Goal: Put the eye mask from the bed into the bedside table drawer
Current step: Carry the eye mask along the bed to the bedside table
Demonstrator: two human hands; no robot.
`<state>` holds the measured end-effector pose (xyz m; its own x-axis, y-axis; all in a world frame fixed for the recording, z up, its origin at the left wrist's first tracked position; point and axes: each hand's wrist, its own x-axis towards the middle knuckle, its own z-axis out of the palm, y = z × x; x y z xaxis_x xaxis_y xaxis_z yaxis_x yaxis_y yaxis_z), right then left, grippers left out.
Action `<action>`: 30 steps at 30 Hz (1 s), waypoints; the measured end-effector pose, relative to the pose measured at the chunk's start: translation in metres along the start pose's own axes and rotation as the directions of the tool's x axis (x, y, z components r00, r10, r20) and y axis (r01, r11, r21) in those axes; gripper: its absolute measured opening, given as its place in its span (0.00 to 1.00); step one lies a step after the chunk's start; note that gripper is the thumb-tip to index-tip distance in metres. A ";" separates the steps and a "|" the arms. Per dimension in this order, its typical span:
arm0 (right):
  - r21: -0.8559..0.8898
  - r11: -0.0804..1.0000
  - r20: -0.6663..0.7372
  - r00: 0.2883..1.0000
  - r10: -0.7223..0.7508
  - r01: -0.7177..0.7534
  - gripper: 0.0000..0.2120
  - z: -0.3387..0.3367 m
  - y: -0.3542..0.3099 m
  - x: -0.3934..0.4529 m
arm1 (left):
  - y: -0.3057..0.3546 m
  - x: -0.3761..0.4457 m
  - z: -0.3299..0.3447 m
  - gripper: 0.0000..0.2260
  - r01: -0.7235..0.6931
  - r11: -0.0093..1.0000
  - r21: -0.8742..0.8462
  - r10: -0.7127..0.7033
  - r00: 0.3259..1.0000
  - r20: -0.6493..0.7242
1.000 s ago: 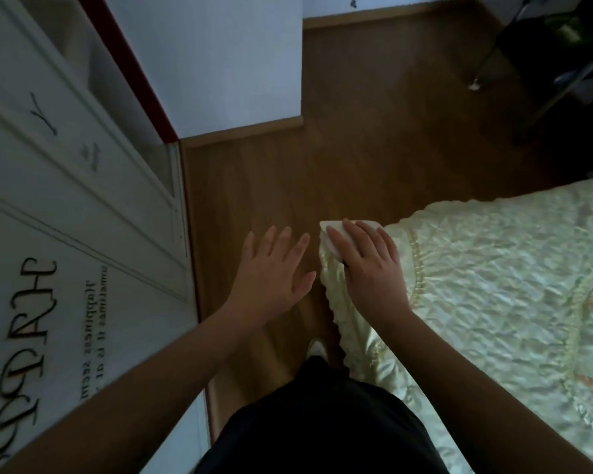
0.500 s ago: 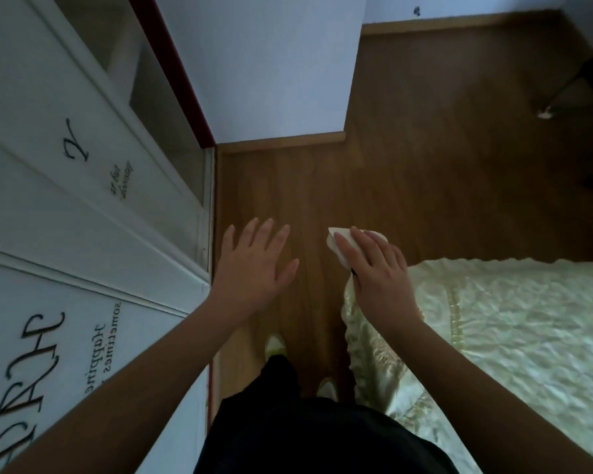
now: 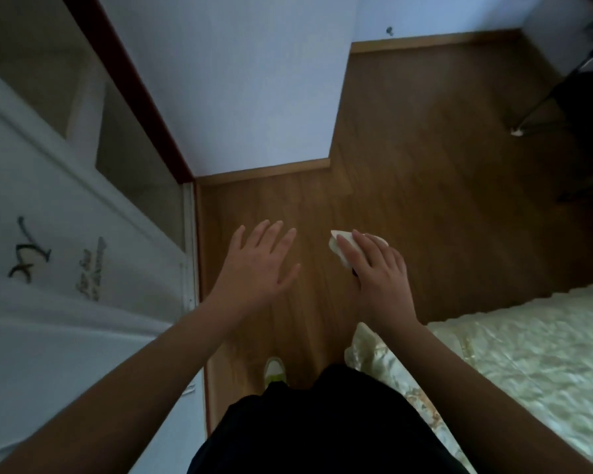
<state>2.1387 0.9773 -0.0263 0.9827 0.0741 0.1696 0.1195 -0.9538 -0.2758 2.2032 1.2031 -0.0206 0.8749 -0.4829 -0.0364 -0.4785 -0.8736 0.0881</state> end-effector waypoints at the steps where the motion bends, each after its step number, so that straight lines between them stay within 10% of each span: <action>1: -0.004 1.000 -0.014 1.000 0.011 -0.012 0.27 0.000 0.003 0.011 | -0.004 0.013 -0.002 0.30 -0.014 1.000 0.001 0.014 1.000 0.008; 15: -0.012 0.969 -0.030 0.969 0.247 -0.247 0.34 -0.006 0.137 0.127 | 0.047 0.249 -0.005 0.31 -0.221 0.972 0.074 0.220 0.975 0.023; 30: 0.048 0.792 -0.165 0.777 0.607 -0.608 0.33 -0.041 0.295 0.188 | 0.184 0.465 -0.011 0.27 -0.653 0.753 0.081 0.650 0.757 0.066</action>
<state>2.3535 0.6976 -0.0374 0.8132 -0.5693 0.1207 -0.4963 -0.7867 -0.3671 2.5225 0.8189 -0.0105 0.3468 -0.9373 -0.0358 -0.9377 -0.3473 0.0095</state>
